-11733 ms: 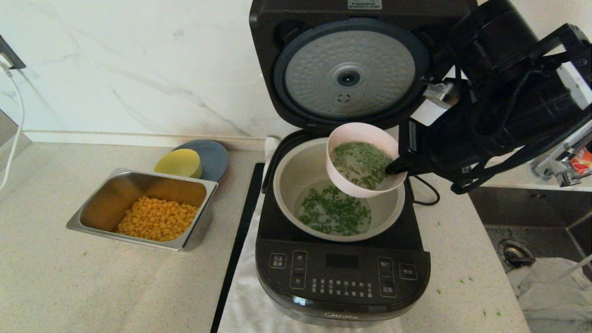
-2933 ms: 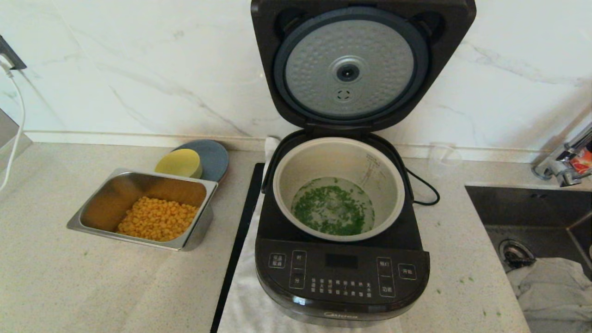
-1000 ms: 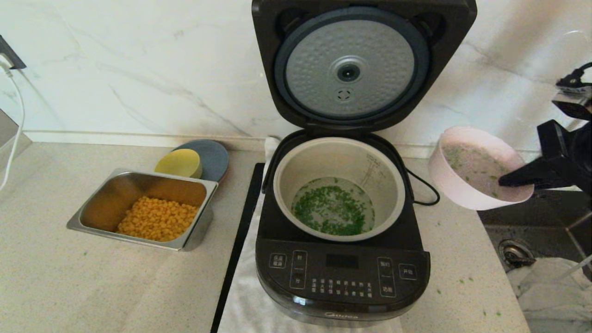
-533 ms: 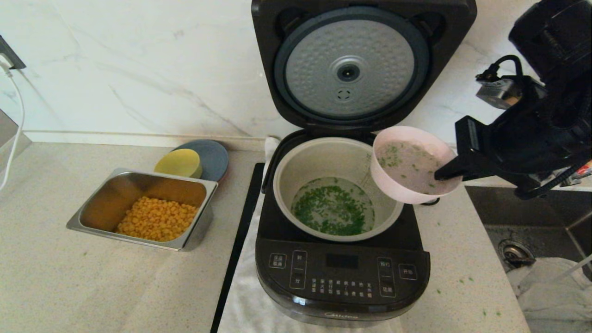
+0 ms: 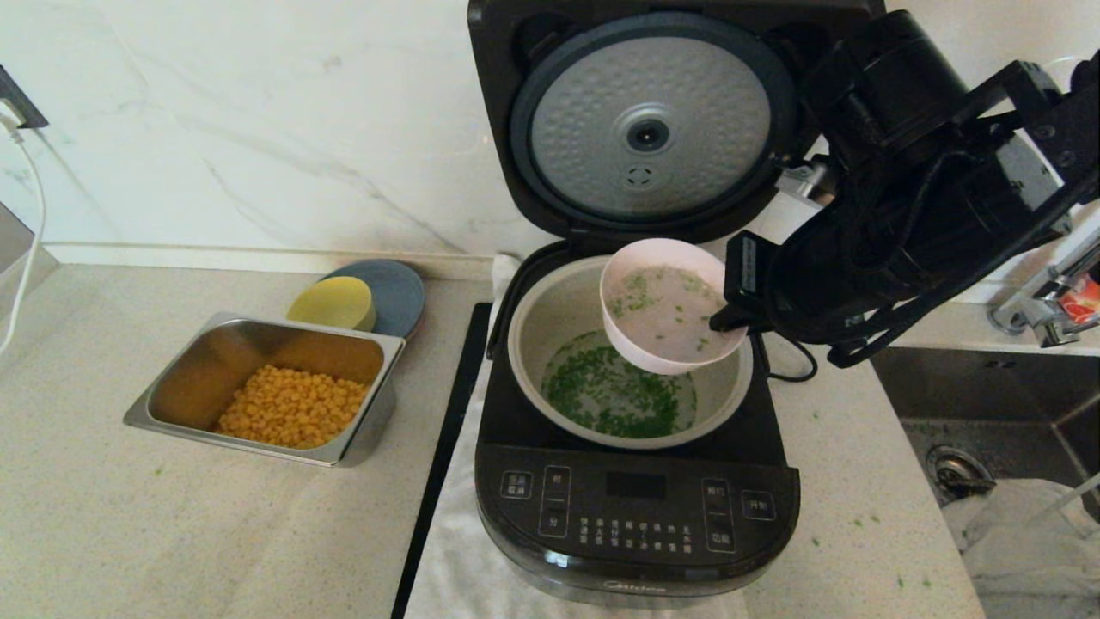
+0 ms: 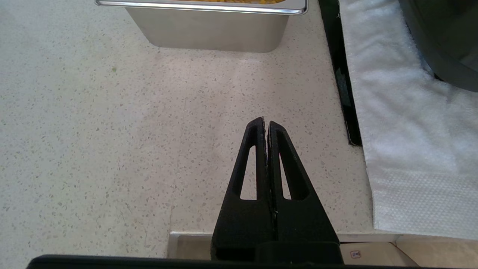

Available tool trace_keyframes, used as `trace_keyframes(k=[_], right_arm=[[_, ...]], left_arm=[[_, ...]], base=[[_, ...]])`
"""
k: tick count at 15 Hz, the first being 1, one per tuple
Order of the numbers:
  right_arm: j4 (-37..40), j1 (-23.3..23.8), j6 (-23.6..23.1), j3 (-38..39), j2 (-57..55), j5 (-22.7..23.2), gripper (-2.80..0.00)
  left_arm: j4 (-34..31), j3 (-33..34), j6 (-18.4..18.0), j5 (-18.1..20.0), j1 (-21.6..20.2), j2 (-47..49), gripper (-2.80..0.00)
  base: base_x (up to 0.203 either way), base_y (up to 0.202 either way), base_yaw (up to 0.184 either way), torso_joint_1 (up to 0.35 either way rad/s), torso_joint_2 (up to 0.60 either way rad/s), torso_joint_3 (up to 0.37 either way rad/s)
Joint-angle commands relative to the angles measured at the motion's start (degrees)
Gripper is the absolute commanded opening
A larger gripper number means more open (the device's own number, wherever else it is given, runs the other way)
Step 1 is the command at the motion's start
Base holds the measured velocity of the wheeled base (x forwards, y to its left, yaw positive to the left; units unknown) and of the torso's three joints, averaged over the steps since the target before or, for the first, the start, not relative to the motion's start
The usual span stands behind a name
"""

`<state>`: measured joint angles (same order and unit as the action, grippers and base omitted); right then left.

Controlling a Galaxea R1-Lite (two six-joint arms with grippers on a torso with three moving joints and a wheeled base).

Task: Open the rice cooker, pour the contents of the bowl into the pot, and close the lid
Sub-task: Pour the water from the bowl into the rice cooker

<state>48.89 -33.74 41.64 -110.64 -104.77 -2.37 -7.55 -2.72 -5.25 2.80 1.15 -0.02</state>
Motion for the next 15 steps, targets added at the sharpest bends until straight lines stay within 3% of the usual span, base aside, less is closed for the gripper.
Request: trace_keyframes(k=[1, 6, 10, 15], right_arm=[[-1.3, -1.3, 0.2, 0.0, -2.5, -1.3, -2.8], [-6.5, -2.7, 0.2, -0.3, -5.3, -4.3, -2.8], [-10.9, -3.0, -0.2, -0.1, -7.4, -11.0, -2.8], [-14.5, -3.0, -0.3, -0.1, -8.6, -15.1, -2.8]], left_arm=[[0.0, 0.0, 0.0, 0.0, 0.0, -0.1, -2.8], [-0.1, 0.0, 0.0, 0.0, 0.0, -0.1, -2.8], [0.0, 0.0, 0.0, 0.0, 0.0, -0.1, -2.8], [0.0, 0.0, 0.0, 0.0, 0.0, -0.1, -2.8]], base=[[0.0, 0.0, 0.0, 0.0, 0.0, 0.0], [0.0, 0.0, 0.0, 0.0, 0.0, 0.0], [0.0, 0.0, 0.0, 0.0, 0.0, 0.0], [0.0, 0.0, 0.0, 0.0, 0.0, 0.0]])
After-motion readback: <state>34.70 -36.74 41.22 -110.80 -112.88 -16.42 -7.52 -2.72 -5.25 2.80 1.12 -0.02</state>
